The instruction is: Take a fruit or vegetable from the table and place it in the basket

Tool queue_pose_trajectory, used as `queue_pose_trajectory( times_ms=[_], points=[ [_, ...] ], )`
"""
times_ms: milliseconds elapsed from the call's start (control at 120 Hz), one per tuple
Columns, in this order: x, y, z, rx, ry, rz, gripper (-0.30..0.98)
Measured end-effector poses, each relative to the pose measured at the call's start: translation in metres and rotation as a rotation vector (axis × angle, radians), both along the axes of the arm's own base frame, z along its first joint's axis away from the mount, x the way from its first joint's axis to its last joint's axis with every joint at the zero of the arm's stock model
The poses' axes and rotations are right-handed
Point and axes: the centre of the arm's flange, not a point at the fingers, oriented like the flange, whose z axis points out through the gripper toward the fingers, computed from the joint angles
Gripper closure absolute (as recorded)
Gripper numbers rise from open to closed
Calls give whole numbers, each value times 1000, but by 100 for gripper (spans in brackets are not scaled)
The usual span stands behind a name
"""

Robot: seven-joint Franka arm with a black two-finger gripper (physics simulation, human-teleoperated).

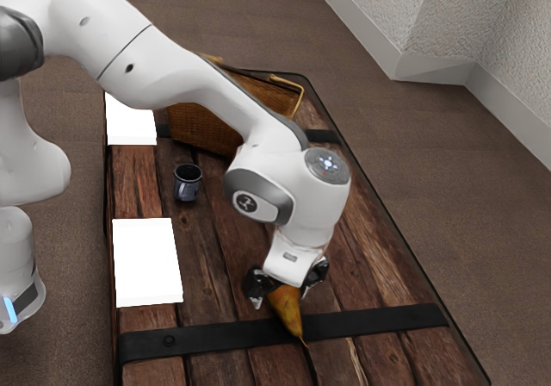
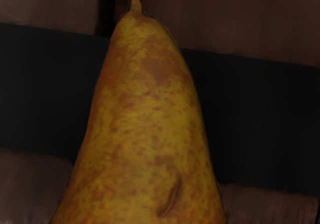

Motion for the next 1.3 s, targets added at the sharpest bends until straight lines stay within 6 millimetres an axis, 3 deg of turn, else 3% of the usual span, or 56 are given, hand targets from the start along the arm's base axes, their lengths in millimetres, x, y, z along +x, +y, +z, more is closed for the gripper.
queue_pose_trajectory(
  times_ms=[117, 283, 367, 442, 517, 542, 575, 667, 758, 800, 983, 1092, 1300],
  points=[
    [-2, -4, -1, 0, -3, 2, 6],
    [5, -1, 8, -10, -19, 23, 33],
    [11, 3, 20, -21, -36, 40, 36],
    [19, 4, 59, -67, -72, 47, 34],
    [28, 15, 123, -130, -119, 60, 33],
    [36, 29, 146, -145, -137, 83, 33],
    [49, 62, 169, -150, -155, 139, 32],
    [77, 192, 210, -137, -187, 340, 32],
    [75, 304, 228, -111, -186, 508, 32],
    [70, 338, 233, -100, -183, 555, 33],
    [40, 426, 242, -92, -150, 645, 35],
    [0, 484, 241, -116, -131, 695, 36],
    [-12, 492, 210, -88, -50, 641, 34]
  ],
)
